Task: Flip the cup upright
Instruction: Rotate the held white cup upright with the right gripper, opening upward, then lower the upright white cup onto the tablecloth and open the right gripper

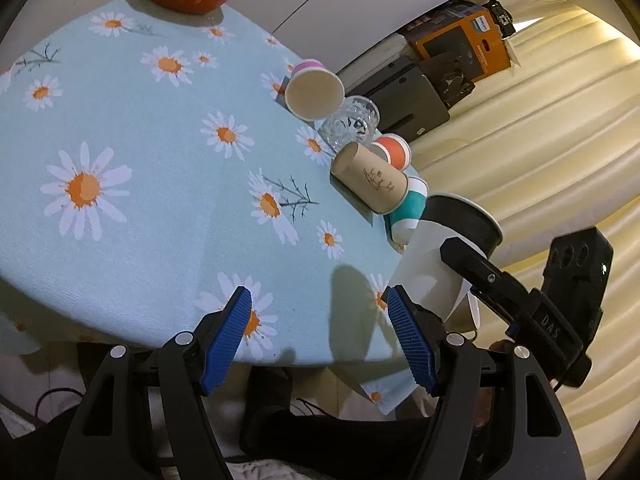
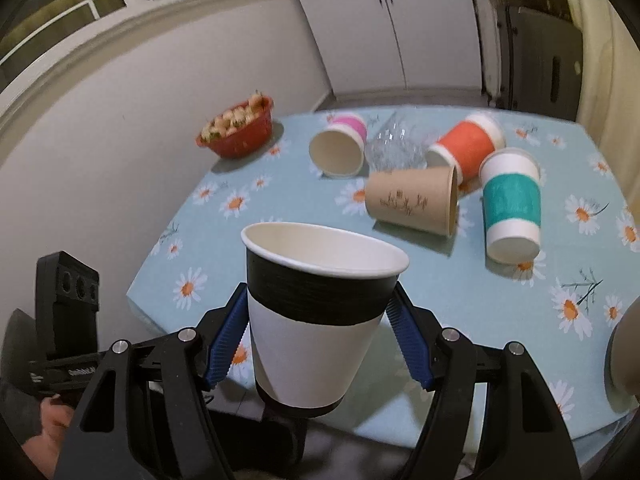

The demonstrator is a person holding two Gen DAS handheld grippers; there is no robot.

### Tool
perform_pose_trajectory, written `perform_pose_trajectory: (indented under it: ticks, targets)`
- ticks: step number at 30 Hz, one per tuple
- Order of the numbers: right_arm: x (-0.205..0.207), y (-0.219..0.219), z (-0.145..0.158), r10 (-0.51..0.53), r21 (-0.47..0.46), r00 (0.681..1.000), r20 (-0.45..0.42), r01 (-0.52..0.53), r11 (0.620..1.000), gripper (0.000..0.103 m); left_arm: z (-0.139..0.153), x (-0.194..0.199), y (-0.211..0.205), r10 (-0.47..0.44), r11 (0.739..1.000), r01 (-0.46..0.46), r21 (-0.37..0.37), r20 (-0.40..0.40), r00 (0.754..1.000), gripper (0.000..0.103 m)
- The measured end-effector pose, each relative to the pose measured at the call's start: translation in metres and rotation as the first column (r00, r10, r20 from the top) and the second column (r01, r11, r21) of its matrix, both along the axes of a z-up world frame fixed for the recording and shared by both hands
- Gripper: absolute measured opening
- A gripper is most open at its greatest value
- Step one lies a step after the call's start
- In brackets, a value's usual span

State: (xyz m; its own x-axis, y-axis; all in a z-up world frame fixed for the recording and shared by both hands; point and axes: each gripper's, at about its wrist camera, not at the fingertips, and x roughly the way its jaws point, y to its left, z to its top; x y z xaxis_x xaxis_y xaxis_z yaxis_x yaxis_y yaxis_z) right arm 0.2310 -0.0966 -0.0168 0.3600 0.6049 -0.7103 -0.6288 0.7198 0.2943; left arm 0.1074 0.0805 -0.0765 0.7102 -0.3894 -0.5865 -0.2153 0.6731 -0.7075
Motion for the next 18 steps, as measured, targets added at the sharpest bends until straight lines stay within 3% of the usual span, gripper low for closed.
perform_pose_trajectory:
  ticks: [7,13,18]
  targets:
    - [-0.019,-0.002,-0.020,-0.046,0.038,0.987,0.153,0.041,0.998,0.069,0.003,-0.004,0.008,0.030,1.000,-0.030,0.005,0.027,0.999,0.069]
    - [-0.034,0.000,-0.028,-0.078,0.062,0.943,0.323,0.061,0.996,0.069,0.005,-0.006,0.012,0.049,0.999,-0.050,0.008,0.047,0.998,0.069]
    - [-0.040,0.000,-0.038,-0.141,0.087,0.909,0.392,0.116,0.989,0.069,0.004,-0.008,0.014,0.058,0.998,-0.059,0.011,0.054,0.997,0.069]
